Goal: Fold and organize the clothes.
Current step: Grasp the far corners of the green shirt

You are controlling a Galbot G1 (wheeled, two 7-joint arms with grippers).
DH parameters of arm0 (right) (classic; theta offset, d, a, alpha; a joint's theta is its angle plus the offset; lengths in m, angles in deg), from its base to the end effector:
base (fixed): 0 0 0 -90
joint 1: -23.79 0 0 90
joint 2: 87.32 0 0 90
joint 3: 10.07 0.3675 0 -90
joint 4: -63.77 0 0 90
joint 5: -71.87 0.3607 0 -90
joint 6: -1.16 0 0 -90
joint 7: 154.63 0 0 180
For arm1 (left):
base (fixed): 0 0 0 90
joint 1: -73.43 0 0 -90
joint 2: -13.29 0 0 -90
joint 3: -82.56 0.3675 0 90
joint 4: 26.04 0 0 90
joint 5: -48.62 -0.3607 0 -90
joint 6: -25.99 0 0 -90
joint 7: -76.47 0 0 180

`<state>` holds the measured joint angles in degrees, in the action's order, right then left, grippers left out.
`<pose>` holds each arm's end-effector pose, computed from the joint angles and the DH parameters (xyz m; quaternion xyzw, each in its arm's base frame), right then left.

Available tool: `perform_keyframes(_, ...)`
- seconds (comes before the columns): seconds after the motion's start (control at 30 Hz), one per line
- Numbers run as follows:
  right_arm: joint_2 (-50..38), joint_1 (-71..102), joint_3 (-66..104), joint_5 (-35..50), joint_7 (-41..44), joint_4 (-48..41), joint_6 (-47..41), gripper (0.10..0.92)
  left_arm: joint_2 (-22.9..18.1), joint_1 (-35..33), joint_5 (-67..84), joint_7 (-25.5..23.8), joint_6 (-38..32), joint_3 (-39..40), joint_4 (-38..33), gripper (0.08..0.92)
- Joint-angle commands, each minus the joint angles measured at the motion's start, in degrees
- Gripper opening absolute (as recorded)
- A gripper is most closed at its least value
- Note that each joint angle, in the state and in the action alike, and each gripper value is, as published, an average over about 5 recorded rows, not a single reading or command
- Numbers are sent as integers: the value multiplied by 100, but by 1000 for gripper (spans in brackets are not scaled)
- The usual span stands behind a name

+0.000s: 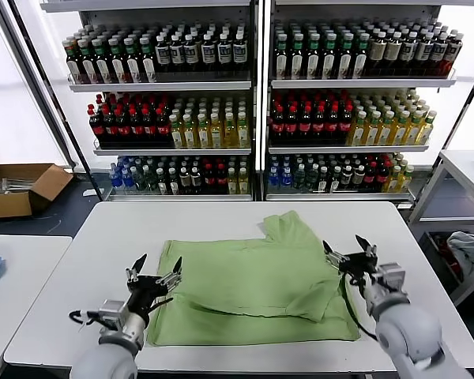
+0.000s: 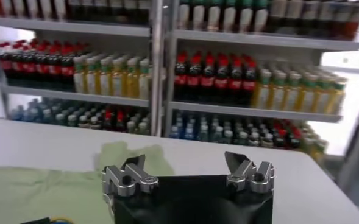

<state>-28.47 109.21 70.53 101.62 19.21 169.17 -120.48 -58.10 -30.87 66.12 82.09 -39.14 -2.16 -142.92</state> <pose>0.3629 -0.0919 -0.2337 0.0778 -0.9832 0.0523 0.1566 0.2603 0.0372 -0.2760 -0.0658 -0.9892 -0.0157 0.1302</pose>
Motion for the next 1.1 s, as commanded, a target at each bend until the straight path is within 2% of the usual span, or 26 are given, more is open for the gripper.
perform_keyframes(0.03,186,-2448,-1233,279,79,-2290,-97,823,543,2294,599,-197,201,686,2323,823)
perform_keyframes(0.2,700,-3036,-1497,8,139,-3167,-8,823,498,2702,583,-180,238,913,3054,823)
perform_keyframes(0.5,1432,-3385,-1632,-424,311,-4411,83,823,411,2814,429,-167,262,1030,3431,823)
perform_keyframes(0.83,1788,-3336,-1418,-646,278,-4911,127,823,382,2703,356,-140,293,1027,3460,823)
perform_keyframes(1.1,1872,-3220,-1331,-759,304,-4920,157,823,356,2612,323,-147,285,989,3517,823)
